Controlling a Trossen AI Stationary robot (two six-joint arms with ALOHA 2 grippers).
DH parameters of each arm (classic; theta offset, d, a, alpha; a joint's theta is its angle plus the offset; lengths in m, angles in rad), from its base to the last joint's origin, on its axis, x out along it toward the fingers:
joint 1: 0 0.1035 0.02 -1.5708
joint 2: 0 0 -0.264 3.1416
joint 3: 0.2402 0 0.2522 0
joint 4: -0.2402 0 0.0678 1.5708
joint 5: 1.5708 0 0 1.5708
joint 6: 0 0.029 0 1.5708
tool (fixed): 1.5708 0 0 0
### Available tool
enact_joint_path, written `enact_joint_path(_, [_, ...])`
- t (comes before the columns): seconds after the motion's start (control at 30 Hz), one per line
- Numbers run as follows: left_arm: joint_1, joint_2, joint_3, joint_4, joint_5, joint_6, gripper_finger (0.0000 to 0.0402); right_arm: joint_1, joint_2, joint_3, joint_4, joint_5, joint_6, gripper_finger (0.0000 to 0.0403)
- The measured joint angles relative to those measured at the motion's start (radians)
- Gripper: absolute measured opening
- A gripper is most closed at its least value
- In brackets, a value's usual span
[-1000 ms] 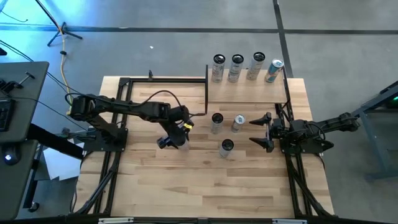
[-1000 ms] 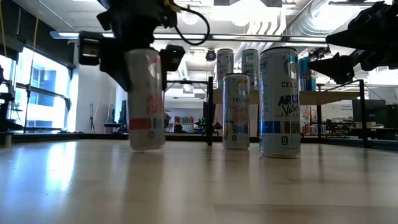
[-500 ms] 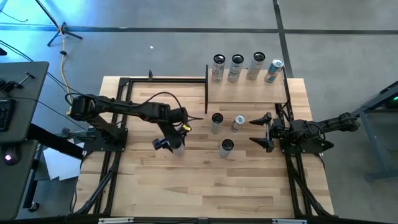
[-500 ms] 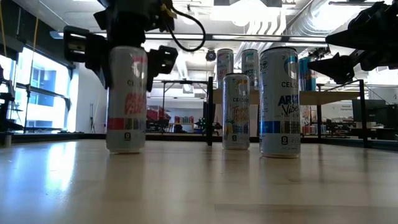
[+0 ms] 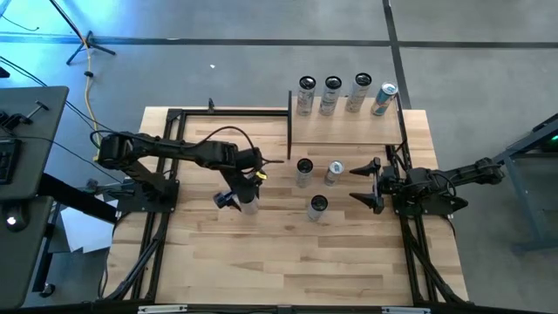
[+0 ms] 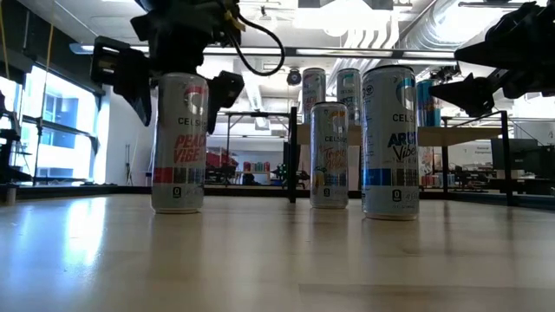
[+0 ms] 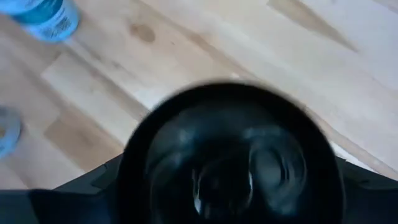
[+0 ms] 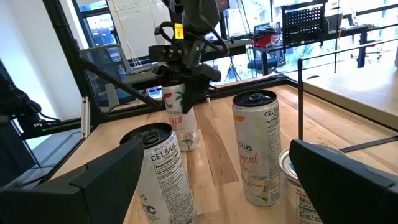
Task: Place canned beverage on shelf
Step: Move the white pink soda can to the center of the table
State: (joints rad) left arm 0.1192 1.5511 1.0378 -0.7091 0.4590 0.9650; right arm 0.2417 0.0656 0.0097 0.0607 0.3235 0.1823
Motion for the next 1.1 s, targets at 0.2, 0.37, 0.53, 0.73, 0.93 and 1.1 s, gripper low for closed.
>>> enact_joint_path(0.2, [0.025, -0.107, 0.0, -0.012, -0.034, -0.07, 0.0328, 0.0, 0.0, 0.0, 0.0, 0.0, 0.0, 0.0389])
enact_joint_path(0.37, [0.022, -0.246, 0.0, -0.007, -0.112, -0.216, 0.0328, 0.0, 0.0, 0.0, 0.0, 0.001, 0.0, 0.0389])
enact_joint_path(0.53, [-0.029, -0.362, 0.0, 0.004, -0.295, -0.531, 0.0328, 0.0, 0.0, 0.0, 0.0, 0.001, 0.0, 0.0389])
enact_joint_path(0.73, [-0.179, -0.391, 0.0, 0.069, -0.512, -0.956, 0.0328, 0.0, 0.0, 0.0, 0.0, 0.001, 0.0, 0.0389])
enact_joint_path(0.93, [-0.301, -0.327, 0.005, 0.074, -0.723, -1.198, 0.0328, 0.0, 0.0, 0.0, 0.0, 0.002, 0.0, 0.0389])
enact_joint_path(1.1, [-0.319, -0.233, 0.112, -0.065, -0.742, -1.375, 0.0328, 0.0, 0.0, 0.0, 0.0, 0.002, 0.0, 0.0389])
